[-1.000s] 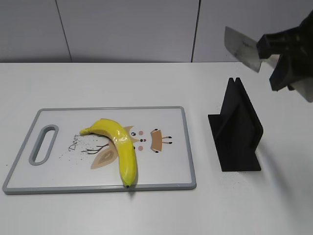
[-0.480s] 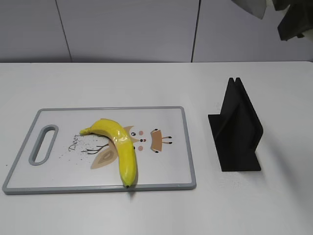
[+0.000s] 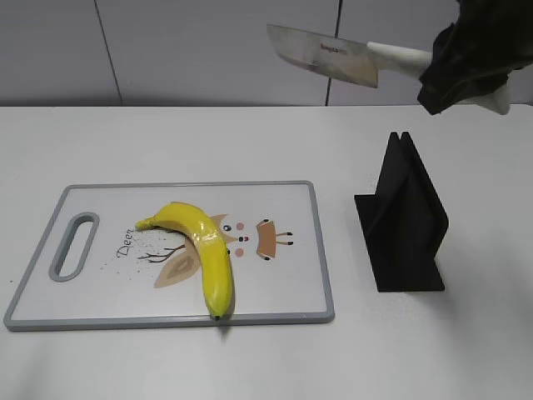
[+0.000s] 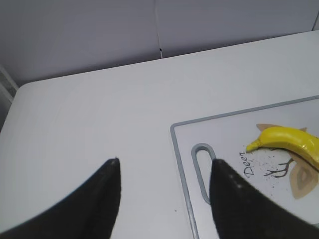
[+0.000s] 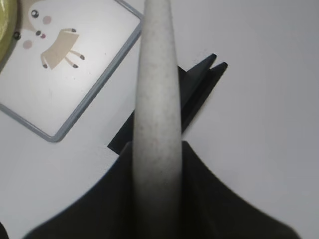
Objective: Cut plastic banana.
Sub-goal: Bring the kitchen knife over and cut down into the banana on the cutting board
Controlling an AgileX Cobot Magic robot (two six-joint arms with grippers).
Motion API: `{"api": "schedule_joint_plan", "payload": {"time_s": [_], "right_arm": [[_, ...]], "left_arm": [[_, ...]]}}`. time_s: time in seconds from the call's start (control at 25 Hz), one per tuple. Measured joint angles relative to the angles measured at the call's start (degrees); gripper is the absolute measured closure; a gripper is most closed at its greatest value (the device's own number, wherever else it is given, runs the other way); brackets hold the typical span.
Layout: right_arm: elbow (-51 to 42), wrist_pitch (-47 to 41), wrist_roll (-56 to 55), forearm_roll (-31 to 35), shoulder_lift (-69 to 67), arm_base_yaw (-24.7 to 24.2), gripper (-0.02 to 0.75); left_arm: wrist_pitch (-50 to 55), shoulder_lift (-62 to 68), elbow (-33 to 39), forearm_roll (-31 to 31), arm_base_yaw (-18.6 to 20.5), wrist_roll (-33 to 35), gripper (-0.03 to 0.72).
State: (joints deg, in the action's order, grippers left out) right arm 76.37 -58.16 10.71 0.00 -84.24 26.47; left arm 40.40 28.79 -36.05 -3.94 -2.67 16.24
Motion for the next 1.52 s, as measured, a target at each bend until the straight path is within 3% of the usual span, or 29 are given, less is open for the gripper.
{"api": "schedule_joint_plan", "payload": {"time_s": [0.2,0.44,0.72,0.96,1.16,1.4,1.52], "right_arm": [[0.29,0.39,12.08,1.92,-2.21,0.0,0.547],[1.24,0.51,20.97,4.59,-6.39,0.0,0.547],[4.43,0.44,41.24,15.92,-11.49,0.0,0.547],[6.19,-1.11,52.89,24.78,-15.1,0.0,0.547],[6.87,-1.7,60.55,29.62,-15.93,0.0,0.547],[7.15,-1.81,65.57,31.83,-15.99,0.0,0.547],[7.15,-1.81,66.05,31.96,-16.12,0.0,0.547]], "left_arm": [[-1.46,11.02,-8.48,-0.18,-3.05,5.86,0.137],[3.37,22.76,-18.3,0.47,-12.69,13.19,0.137],[12.46,36.01,-28.29,0.73,-21.06,22.0,0.137],[22.07,44.32,-34.18,0.48,-21.93,34.98,0.137],[23.22,49.83,-34.82,-2.36,-21.93,44.26,0.137],[18.51,56.45,-34.86,-3.75,-21.98,48.41,0.144],[17.93,58.88,-34.86,-3.96,-21.98,48.97,0.204]]}}
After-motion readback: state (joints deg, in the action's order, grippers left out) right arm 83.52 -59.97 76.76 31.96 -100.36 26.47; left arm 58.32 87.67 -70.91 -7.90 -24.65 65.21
